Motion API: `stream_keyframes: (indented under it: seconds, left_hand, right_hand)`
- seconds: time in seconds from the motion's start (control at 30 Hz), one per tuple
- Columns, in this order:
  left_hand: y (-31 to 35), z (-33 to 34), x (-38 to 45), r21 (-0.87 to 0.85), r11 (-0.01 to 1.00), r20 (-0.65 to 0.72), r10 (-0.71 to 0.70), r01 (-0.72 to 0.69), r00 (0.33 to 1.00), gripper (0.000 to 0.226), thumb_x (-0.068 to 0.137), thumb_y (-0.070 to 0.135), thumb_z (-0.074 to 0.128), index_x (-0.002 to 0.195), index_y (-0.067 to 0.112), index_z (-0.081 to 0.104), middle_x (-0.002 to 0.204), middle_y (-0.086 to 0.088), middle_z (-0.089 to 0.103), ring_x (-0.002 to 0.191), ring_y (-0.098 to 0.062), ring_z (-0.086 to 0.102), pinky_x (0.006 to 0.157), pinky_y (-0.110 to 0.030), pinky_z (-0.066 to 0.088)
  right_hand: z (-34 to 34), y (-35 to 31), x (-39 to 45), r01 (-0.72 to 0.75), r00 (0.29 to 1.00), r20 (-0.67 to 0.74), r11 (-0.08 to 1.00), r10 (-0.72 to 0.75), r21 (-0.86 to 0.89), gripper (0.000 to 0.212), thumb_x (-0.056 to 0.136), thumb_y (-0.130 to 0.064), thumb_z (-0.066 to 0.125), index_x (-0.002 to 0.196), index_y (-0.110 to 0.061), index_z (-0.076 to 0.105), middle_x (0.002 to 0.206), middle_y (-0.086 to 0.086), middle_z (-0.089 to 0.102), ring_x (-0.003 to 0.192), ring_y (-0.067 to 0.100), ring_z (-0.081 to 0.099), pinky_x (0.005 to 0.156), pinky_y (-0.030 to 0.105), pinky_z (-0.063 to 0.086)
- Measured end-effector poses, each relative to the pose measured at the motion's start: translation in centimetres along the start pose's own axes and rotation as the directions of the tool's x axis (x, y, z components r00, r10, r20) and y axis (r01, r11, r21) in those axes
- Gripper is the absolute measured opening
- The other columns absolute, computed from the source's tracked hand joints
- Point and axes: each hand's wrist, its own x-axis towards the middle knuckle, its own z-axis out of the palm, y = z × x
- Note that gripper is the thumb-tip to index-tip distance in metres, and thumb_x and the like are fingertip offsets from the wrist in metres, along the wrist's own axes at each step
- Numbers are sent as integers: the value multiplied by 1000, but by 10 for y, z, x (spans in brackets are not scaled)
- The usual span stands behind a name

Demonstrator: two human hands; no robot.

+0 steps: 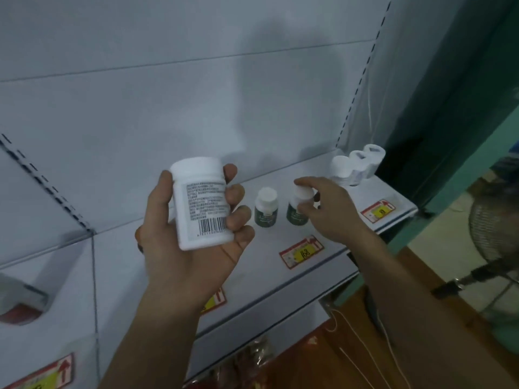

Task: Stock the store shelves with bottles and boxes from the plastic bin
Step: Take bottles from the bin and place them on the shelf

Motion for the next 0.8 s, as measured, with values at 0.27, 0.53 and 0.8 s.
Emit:
stream_keyframes:
  seconds: [0.27, 0.53, 0.8]
  left_hand:
    - [-6, -10, 17, 37, 997, -55, 63, -61, 996, 60, 94, 59, 46, 127, 9, 53, 96, -5, 53, 72, -16, 52, 68, -27, 45]
    - [-26, 5, 48, 231, 967, -249, 164, -106, 954, 71, 84, 62, 50, 128, 10, 64, 85, -16, 63, 68, -25, 61, 59, -32, 52]
    - [-108, 3, 112, 815, 572, -63, 242, -90, 968, 55, 92, 65, 39, 140, 37, 42, 112, -19, 68, 94, -35, 71, 76, -50, 60]
  right_hand:
    - [16, 18, 38, 42, 992, 113, 997, -48, 59, 47, 91, -10, 69, 134, -25, 59, 126, -7, 57, 93, 4, 50, 74, 0, 36]
    - [-21, -2, 4, -65, 997, -12, 930, 74, 363, 43, 97, -44, 58, 140, -40, 49, 135, -19, 51, 112, -3, 53, 93, 21, 49]
    - [-110, -19, -28, 63, 982, 142, 926, -124, 373, 33, 99, -42, 54, 129, -31, 62, 114, -18, 62, 97, 6, 60, 77, 19, 50]
